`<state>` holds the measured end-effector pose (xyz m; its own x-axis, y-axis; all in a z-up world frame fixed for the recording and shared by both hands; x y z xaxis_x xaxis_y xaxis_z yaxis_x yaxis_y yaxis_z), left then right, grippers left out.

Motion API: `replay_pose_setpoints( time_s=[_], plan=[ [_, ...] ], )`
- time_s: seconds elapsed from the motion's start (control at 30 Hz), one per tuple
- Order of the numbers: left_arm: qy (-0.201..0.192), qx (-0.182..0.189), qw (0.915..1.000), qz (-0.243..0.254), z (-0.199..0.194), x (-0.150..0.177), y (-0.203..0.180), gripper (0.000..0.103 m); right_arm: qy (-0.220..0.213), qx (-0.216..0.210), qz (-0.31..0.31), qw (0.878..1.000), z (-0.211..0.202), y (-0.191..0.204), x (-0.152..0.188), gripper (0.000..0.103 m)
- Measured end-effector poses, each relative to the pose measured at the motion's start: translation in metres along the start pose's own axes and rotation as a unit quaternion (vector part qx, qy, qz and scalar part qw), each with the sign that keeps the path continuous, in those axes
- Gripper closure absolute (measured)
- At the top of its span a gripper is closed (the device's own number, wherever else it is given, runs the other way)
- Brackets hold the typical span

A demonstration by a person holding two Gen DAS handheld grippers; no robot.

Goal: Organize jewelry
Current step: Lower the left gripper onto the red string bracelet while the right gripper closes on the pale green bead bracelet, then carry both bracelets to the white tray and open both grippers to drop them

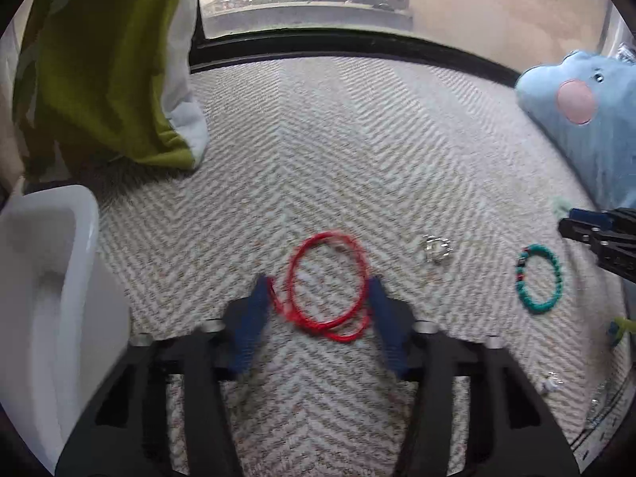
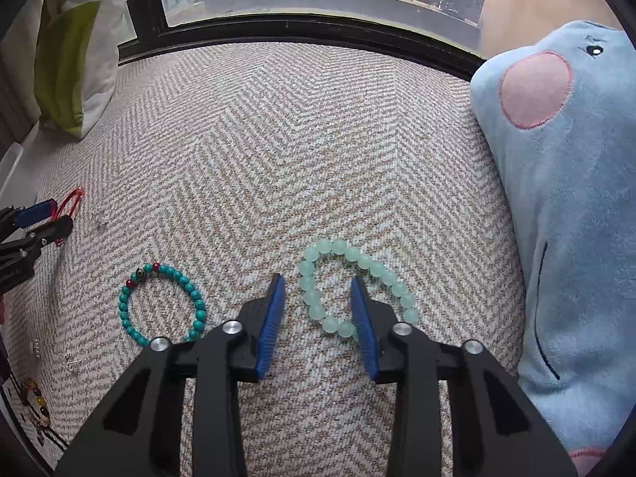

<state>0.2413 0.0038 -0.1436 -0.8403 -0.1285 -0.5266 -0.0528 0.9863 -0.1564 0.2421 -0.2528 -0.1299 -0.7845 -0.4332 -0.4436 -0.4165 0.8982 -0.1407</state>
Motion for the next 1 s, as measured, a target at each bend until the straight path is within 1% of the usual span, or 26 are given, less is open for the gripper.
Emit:
replay_pose_setpoints(
  time_s=[0.03,0.1,0.13,0.17,0.2,0.33,0.47,0.53,0.77,0.87,1.0],
  plan=[
    [0.001,0.001,1.0000,-0.001,0.001,-0.001,0.000,0.067,-0.001,0.000,0.002,1.000,0.000,-0.002,0.001,0.073],
    [-0.001,-0.006,1.0000,0.006,0.002,-0.001,-0.003,0.071,-0.001,0.007,0.002,1.000,0.000,-0.004,0.001,0.083],
    [-0.001,-0.006,0.9999,0.011,0.002,-0.001,-0.004,0.077,-0.001,0.011,0.002,1.000,0.000,-0.005,0.001,0.087],
    [0.000,0.001,0.9999,0.012,0.002,-0.001,-0.005,0.083,-0.001,0.018,0.001,1.000,0.000,-0.006,0.000,0.093],
    [0.001,0.006,1.0000,0.008,0.003,-0.001,-0.006,0.089,-0.001,0.021,0.002,1.000,0.001,-0.007,0.000,0.094],
    [-0.001,0.011,0.9999,0.006,-0.001,0.001,0.002,0.095,-0.005,0.026,-0.001,1.000,0.002,-0.005,-0.003,0.094],
    [-0.008,0.018,0.9997,0.013,-0.007,0.005,0.000,0.097,-0.009,0.024,0.003,1.000,0.002,-0.006,-0.003,0.094],
    [-0.011,0.021,0.9996,0.015,-0.010,0.004,-0.002,0.100,-0.010,0.020,0.006,1.000,0.002,-0.007,-0.004,0.094],
    [-0.019,0.032,0.9992,0.017,-0.024,0.000,-0.005,0.100,-0.018,0.016,0.003,1.000,-0.012,-0.005,0.000,0.094],
    [-0.023,0.041,0.9988,0.014,-0.035,-0.004,-0.007,0.100,-0.028,0.015,0.007,0.999,-0.025,-0.004,-0.002,0.094],
    [-0.033,0.057,0.9977,0.017,-0.060,-0.008,-0.012,0.100,-0.047,0.011,0.014,0.999,-0.056,0.004,-0.009,0.094]
  ],
)
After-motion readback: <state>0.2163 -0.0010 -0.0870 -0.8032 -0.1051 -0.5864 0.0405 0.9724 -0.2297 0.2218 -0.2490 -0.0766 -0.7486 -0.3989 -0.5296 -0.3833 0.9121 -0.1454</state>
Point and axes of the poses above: each gripper's, at about its wrist camera, not at the fingertips, and z roughly the way its jaws point, y to its left, x to its underside, the point moved 3 cm from there along z, roughly the way its jaws point, and after that the axes turned 13 degrees about -z, right-handed, at the moved point
